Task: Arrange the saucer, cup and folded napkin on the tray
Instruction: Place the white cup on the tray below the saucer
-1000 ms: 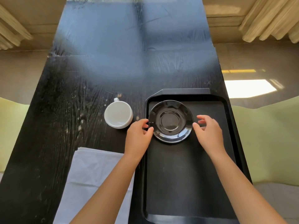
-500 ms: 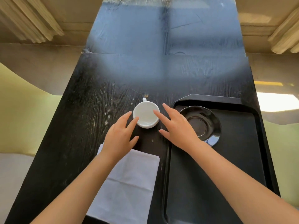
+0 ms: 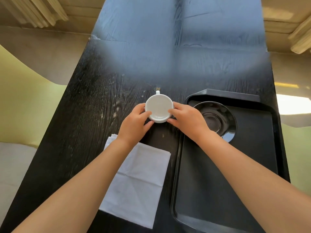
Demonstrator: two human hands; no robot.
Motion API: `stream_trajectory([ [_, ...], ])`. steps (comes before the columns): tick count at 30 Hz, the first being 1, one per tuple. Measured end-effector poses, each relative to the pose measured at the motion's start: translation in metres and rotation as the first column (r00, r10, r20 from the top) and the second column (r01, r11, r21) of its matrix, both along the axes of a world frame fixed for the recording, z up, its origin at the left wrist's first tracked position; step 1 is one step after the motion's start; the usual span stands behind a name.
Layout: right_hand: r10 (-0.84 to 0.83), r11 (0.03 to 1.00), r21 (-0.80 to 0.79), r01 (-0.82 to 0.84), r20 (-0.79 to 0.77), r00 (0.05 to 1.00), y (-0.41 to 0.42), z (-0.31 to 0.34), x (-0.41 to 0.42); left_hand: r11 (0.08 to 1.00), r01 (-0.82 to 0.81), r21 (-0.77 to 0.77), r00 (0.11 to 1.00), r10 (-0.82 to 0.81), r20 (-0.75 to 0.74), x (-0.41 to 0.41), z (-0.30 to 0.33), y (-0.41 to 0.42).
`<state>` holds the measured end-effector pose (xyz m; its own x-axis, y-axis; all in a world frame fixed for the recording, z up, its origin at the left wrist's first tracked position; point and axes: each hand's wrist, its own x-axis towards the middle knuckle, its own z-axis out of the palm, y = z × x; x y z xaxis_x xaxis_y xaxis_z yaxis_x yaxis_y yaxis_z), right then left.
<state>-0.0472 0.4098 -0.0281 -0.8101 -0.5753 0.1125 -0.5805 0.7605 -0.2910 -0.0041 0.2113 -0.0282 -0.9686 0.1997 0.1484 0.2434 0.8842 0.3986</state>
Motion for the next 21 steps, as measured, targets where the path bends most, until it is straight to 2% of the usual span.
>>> stream_trajectory([
  [7,0.033,0.997,-0.069,-0.037,-0.053,0.998,0.023,0.012,0.028,0.999,0.02,0.031,1.0,-0.02,-0.008,0.027,0.013,0.012],
  [11,-0.018,0.99,-0.143,0.006,-0.082,0.996,0.053,0.033,0.075,0.997,0.043,0.059,0.999,-0.042,-0.013,0.07,0.032,0.034],
  [21,-0.048,0.985,-0.168,0.045,-0.016,0.999,0.113,0.02,0.203,0.982,0.142,0.122,0.98,-0.157,0.125,0.184,0.029,0.079],
])
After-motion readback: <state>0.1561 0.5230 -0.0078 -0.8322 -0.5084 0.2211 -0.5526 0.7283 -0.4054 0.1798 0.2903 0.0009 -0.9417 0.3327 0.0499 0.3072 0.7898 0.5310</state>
